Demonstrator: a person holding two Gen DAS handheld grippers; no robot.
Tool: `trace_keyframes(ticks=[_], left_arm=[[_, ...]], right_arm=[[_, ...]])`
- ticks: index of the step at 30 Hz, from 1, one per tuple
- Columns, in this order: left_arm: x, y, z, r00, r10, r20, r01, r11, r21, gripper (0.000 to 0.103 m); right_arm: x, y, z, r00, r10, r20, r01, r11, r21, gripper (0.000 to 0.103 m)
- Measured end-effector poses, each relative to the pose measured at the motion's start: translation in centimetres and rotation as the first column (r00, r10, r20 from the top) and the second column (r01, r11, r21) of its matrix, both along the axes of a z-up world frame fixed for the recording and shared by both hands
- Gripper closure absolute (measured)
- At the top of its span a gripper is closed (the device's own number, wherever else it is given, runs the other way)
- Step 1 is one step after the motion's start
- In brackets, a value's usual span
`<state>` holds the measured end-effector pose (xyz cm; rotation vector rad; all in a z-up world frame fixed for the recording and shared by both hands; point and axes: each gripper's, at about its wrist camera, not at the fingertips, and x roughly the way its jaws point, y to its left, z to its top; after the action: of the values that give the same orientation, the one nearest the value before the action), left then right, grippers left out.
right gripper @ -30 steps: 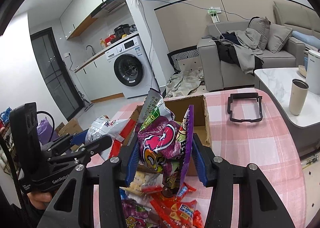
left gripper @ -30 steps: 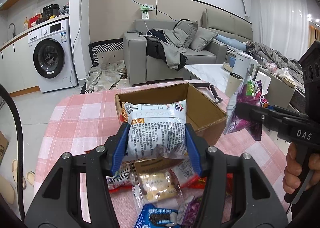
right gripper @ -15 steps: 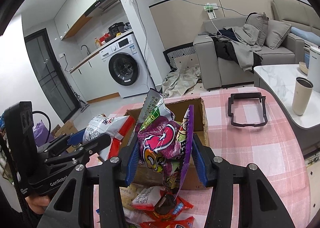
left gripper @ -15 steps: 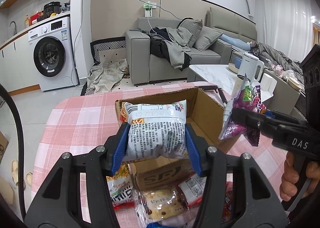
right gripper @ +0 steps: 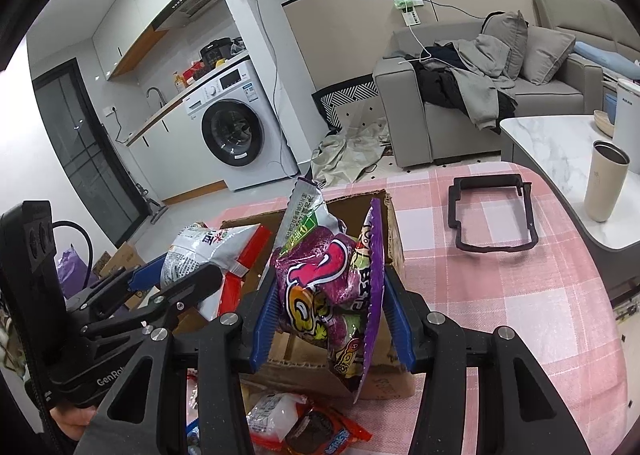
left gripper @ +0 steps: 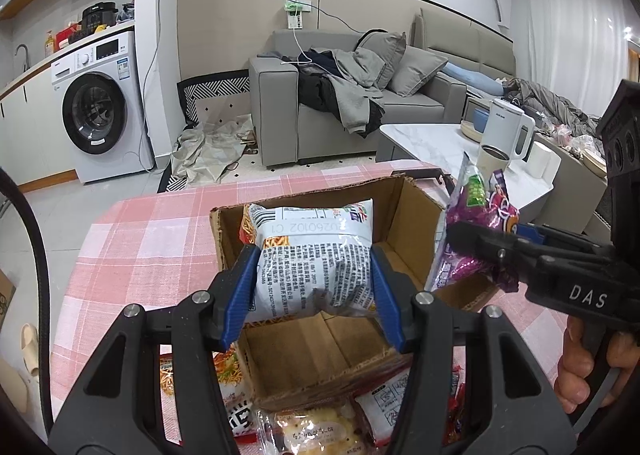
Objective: Organize snacks
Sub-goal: 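Carry the white chip bag into the box with left tool while right carries candy bag, then open both tools over the box and withdraw toward the pile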
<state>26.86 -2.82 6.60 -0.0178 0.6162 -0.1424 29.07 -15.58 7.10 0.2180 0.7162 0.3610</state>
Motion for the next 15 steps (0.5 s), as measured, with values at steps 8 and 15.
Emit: trace_keyframes(ticks=[8,15], left_arm=[[1.2,0.4,-1.6,0.999,0.009,-0.033,-0.009,1.000,-0.002,0.051],[0.4,1.3,-1.7,0.999,-0.004,-0.033,0.003,1.000,-0.018,0.049]], right_arm=[[0.6,1.1,-0.9,0.999,0.027,-0.018,-0.028,0.999,-0.038,0.054],[0.0,1.6,-1.0,0.999,0.037,-0.009,-0.037,0.997,-0.071,0.049]])
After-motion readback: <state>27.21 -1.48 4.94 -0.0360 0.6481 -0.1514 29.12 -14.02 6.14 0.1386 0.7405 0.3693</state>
